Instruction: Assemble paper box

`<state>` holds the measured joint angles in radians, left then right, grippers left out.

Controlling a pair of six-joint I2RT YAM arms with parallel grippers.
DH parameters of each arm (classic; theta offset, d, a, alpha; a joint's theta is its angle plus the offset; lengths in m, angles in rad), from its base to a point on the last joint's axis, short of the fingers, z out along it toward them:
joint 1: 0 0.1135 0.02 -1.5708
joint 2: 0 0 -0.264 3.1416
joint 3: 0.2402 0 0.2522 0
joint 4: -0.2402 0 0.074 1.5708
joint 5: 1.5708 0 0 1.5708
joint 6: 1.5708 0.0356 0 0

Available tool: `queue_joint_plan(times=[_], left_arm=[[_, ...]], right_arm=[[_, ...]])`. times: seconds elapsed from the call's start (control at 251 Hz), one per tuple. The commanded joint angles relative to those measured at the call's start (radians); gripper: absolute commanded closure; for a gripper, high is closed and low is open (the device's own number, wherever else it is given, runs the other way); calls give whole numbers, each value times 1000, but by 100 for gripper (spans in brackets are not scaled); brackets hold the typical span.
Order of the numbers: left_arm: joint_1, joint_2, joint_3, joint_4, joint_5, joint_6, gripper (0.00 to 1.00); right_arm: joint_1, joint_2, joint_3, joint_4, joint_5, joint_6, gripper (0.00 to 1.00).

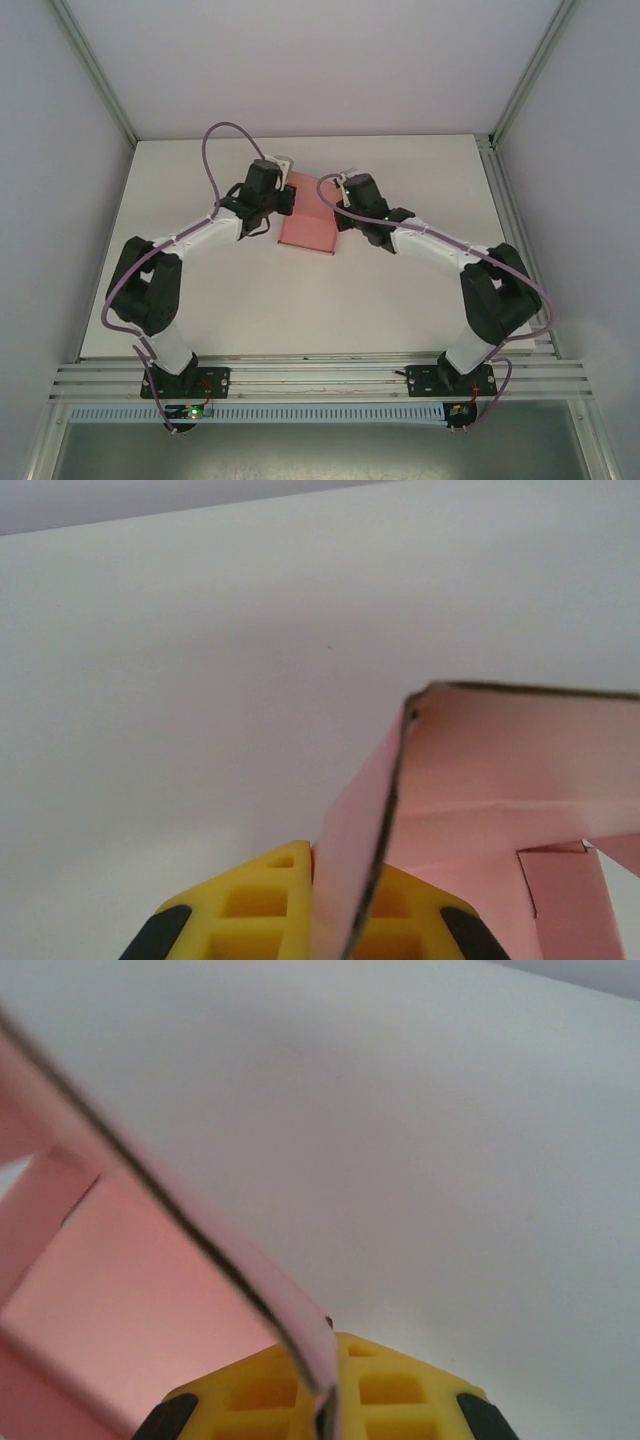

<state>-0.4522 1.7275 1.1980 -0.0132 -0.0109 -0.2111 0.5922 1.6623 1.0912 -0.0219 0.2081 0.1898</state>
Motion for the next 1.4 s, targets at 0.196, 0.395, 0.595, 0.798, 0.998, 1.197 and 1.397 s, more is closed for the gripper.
queue_joint_plan(times=[0.196,0.395,0.595,0.798,0.998,1.197,1.397], left_arm=[[-83,78,-26,170,-31,-221,100],[-88,94,-120,275,-6,-301,100],[-89,65,-272,351,15,-283,100],[-90,0,-388,369,66,-198,84],[-90,-34,-423,287,67,-171,76],[-89,-159,-398,103,22,-183,31],[-90,-293,-376,-125,25,-182,0]], right_arm=[[137,141,-39,452,325,337,100],[165,132,-162,580,336,368,100],[244,134,-286,805,447,177,100],[270,125,-402,883,440,16,100],[282,116,-453,891,454,-38,100],[284,103,-446,840,439,-76,100],[284,112,-449,806,459,-113,100]])
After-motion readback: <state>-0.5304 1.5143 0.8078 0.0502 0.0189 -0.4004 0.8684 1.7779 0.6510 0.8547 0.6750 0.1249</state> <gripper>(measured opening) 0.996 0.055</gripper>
